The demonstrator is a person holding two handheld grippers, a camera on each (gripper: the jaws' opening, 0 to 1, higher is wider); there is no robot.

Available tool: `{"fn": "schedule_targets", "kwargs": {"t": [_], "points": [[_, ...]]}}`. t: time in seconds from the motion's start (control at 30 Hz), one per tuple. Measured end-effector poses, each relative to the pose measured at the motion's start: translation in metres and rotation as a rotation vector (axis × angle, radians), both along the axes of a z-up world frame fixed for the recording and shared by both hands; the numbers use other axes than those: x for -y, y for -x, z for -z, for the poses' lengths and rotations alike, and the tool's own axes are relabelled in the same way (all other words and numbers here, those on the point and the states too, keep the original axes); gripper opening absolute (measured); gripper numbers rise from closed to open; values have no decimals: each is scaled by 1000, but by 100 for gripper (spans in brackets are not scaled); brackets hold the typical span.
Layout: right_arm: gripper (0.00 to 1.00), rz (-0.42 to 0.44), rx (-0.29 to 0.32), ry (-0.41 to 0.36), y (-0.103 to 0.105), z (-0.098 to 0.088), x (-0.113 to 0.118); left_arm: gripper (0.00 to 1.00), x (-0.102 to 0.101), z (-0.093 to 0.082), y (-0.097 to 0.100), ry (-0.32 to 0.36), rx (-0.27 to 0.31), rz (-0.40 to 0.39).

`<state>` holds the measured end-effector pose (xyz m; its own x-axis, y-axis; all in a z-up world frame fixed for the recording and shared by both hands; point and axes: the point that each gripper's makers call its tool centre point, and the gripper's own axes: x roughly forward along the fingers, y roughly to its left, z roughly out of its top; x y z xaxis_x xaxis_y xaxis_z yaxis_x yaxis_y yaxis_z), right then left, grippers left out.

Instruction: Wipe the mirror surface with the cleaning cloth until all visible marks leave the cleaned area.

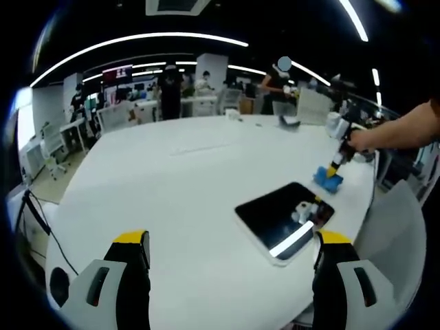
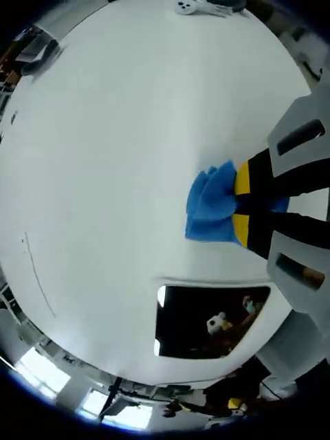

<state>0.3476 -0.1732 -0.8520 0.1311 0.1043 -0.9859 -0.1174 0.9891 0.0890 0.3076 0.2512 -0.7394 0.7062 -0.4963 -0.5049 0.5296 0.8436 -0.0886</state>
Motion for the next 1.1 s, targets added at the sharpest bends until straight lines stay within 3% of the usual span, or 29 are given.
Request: {"fn": "schedule_targets", "kwargs": {"t": [0.3, 0.63, 0.97, 1.03, 1.1], "points": [[5, -46, -6, 11, 13, 15, 2, 100, 3, -1, -2, -1, 1, 4], [13, -121, 57, 22, 8, 12, 7, 100, 4, -1, -3, -4, -1, 10], [16, -63, 122, 42, 7, 13, 8, 100, 7, 1, -3, -3, -4, 14], [25, -30, 130, 4, 8, 11, -2, 100, 8, 1, -3, -3, -4, 16], [29, -49, 125, 43, 7, 13, -5, 100, 9, 0, -4, 0, -3, 14]]}}
